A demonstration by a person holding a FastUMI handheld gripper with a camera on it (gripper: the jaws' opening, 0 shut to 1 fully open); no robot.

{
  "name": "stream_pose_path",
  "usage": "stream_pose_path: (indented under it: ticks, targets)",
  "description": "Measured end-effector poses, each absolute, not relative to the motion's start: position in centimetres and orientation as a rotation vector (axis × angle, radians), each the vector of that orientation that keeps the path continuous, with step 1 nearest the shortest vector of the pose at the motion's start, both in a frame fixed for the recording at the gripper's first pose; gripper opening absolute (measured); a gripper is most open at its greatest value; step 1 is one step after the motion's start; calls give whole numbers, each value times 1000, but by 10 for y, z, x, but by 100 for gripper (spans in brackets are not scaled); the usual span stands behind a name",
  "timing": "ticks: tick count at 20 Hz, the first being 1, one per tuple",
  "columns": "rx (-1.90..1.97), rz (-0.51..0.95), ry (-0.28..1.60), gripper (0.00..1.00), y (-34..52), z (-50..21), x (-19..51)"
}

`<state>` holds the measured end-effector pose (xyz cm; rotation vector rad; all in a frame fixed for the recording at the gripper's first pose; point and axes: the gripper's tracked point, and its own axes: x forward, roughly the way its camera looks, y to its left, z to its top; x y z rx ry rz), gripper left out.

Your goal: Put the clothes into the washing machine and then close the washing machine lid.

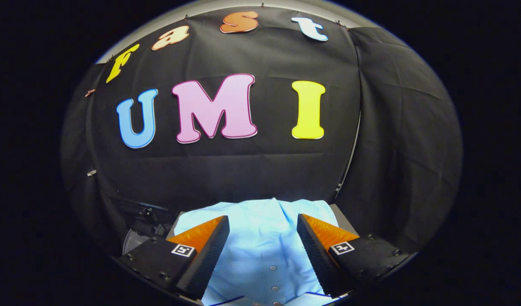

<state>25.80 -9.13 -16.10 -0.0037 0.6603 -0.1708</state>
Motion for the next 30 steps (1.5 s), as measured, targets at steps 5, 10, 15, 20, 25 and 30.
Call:
stream_pose_path:
  ticks: [5, 10, 15, 20, 25, 30]
  targets:
    - [-24, -168, 779, 100, -94, -202, 260]
    - [-32, -193, 859, 100, -100, -217, 257]
    - [-46, -201, 925, 99, -102, -228, 251]
    - [71, -198, 1000, 99, -101, -237, 249]
    - [20, -222, 1014, 46, -115, -241, 254]
    - [-22, -209, 957, 12, -113, -237, 256]
